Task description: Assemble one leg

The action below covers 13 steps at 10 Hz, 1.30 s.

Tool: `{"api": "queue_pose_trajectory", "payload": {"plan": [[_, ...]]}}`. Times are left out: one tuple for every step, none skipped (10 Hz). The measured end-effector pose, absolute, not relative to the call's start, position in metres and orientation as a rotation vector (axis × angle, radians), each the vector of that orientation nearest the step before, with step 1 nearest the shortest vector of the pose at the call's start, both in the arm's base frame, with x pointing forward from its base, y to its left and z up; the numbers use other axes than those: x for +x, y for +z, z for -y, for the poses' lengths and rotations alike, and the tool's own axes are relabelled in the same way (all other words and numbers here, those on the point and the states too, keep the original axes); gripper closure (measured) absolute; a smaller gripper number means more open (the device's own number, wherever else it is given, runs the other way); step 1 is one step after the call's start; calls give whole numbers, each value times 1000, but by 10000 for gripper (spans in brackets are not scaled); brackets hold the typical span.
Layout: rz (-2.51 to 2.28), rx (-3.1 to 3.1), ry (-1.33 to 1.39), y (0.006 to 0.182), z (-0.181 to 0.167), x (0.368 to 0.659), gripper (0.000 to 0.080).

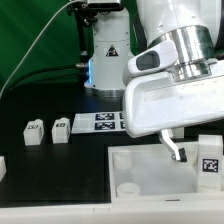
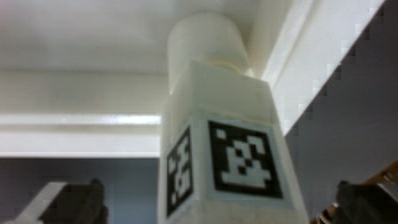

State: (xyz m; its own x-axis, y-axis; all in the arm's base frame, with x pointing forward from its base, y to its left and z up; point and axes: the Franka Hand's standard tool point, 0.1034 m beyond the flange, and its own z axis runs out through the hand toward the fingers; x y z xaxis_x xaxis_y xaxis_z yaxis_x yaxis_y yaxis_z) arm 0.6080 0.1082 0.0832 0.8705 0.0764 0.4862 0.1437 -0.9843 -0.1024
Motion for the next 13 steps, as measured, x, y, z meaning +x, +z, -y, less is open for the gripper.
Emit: {"api": "queue_pose_trajectory", "payload": {"plan": [[170,-2911,-716,98,-107,611,151],[155,-2913,-660,103,-109,613,151],[120,-2913,-529,110,-114,622,151],[107,-2906,-568,114,-116,631,151],[94,-2917,-423,105,-120,620,151],[81,-2918,-247,108,-123,623,151],[91,-2915,-56,106,-123,624,151],[94,-2900,51,102,-123,623,151],[97,-2894,121,98,-122,614,151],[115,-2871,294,99,-124,603,151],[109,-2874,241,99,-124,615,151],[109,-2875,242,98,-124,613,151],[104,-2877,243,96,-123,613,151]]}}
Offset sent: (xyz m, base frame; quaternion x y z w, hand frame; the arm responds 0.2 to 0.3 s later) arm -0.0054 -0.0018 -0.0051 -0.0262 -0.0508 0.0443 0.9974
